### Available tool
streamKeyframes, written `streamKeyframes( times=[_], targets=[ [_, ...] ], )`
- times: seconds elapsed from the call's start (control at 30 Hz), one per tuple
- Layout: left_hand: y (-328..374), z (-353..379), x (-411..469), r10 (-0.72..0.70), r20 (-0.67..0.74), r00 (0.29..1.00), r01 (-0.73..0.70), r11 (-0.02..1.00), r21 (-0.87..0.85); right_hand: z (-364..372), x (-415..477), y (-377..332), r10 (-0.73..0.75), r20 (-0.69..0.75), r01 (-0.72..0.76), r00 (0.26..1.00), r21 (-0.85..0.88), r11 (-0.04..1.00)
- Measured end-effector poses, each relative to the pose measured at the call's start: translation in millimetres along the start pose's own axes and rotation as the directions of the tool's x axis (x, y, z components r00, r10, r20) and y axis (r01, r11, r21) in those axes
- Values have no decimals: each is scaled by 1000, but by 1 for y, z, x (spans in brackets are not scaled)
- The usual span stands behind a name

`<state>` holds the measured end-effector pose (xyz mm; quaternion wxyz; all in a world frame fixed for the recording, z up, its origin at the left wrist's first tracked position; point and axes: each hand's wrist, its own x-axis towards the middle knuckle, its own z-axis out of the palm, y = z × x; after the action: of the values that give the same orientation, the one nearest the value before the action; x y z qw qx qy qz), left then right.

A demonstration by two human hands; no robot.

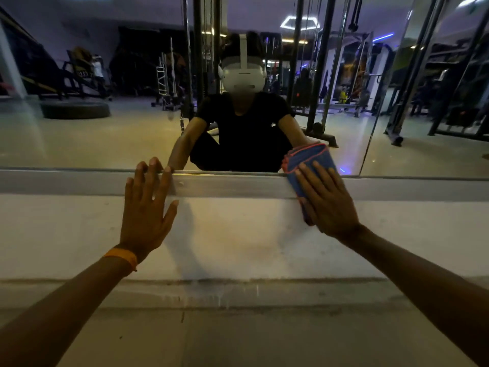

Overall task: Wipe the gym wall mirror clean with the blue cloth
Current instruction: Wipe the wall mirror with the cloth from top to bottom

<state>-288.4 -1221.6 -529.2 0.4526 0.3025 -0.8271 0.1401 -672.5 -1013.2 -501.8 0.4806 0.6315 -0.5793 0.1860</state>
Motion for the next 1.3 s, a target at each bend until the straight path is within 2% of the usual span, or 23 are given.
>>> streamKeyframes(
  times=[0.07,0.17,0.33,0.43,0.53,0.6,0.7,0.77,0.83,0.97,1.07,1.17,1.3],
  targets=[
    [8,3,-1,-38,0,999,38,999,12,-8,-17,22,51,16,-50,999,-18,999],
    [16,5,-2,-69,6,998,69,998,13,1,-7,-2,122,-18,-123,992,-50,991],
    [11,-2,-2,-49,42,998,49,999,5,25,80,-105,-139,-43,141,989,55,988],
    [15,-7,-3,-114,47,992,116,992,-44,32,102,-135,-186,-32,188,982,68,980],
    [9,-11,-6,-146,54,988,150,986,-78,34,71,-101,-96,-93,100,991,44,994],
    [2,-15,-9,-115,64,991,118,992,-51,31,36,-60,4,-137,1,991,35,999],
    [-10,-21,-11,-121,79,990,124,992,-35,23,-1,-23,195,-99,-190,976,63,980],
    [-17,-25,-13,-152,87,985,156,987,-42,23,4,-33,265,-89,-257,960,91,962],
    [-25,-30,-12,-129,110,986,132,991,-26,29,30,-68,205,-106,-196,973,94,976],
    [-42,-37,-11,-42,149,988,44,999,-8,41,102,-167,-88,-60,95,994,113,989],
    [-52,-39,-11,3,158,987,-7,1000,28,38,140,-207,-186,-24,187,982,108,976],
    [-59,-37,-12,-20,123,992,21,1000,-5,36,126,-181,-212,0,211,977,48,976],
    [-67,-33,-11,6,107,994,-3,1000,-25,19,57,-93,-71,4,72,997,-48,996]
  ],
)
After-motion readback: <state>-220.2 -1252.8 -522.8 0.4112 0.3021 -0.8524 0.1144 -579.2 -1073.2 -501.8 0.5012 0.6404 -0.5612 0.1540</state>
